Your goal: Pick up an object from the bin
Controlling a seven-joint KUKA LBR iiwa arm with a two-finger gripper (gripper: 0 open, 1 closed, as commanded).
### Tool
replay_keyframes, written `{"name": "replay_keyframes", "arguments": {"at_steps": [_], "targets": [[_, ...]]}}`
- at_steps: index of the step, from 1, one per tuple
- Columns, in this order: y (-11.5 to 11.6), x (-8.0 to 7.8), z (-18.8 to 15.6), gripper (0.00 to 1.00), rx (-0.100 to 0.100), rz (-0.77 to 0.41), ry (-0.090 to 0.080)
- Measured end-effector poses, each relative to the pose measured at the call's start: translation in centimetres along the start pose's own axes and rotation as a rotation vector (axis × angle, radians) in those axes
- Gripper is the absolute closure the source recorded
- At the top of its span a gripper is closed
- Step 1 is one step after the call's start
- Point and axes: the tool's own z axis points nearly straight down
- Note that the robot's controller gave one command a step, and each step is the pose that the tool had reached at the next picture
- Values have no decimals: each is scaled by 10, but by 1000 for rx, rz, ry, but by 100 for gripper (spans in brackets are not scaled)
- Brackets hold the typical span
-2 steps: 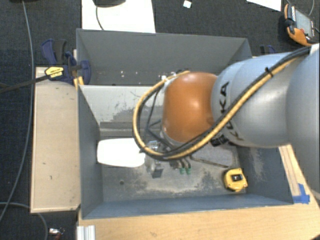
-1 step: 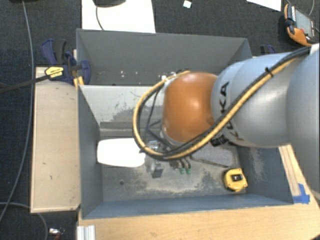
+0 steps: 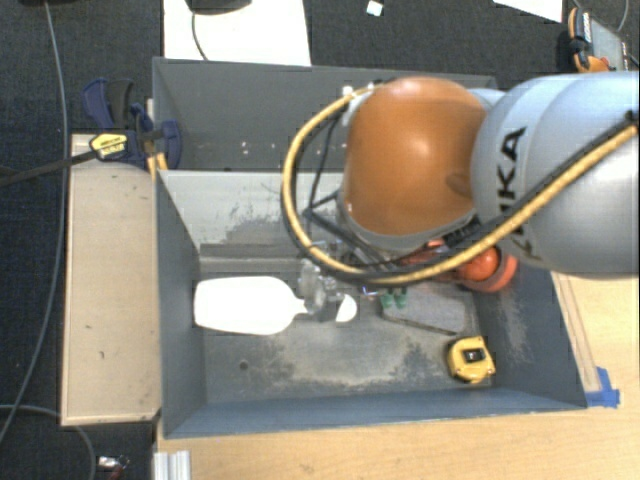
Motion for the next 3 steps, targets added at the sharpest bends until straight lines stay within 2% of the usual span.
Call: {"name": "replay_keyframes", "arguments": {"at_steps": [1,2,3], "targets": [[4,3,19,0,4,-11,23],[4,3,19,0,4,-12,23],[-15,11,70,0,4,43,24]]}}
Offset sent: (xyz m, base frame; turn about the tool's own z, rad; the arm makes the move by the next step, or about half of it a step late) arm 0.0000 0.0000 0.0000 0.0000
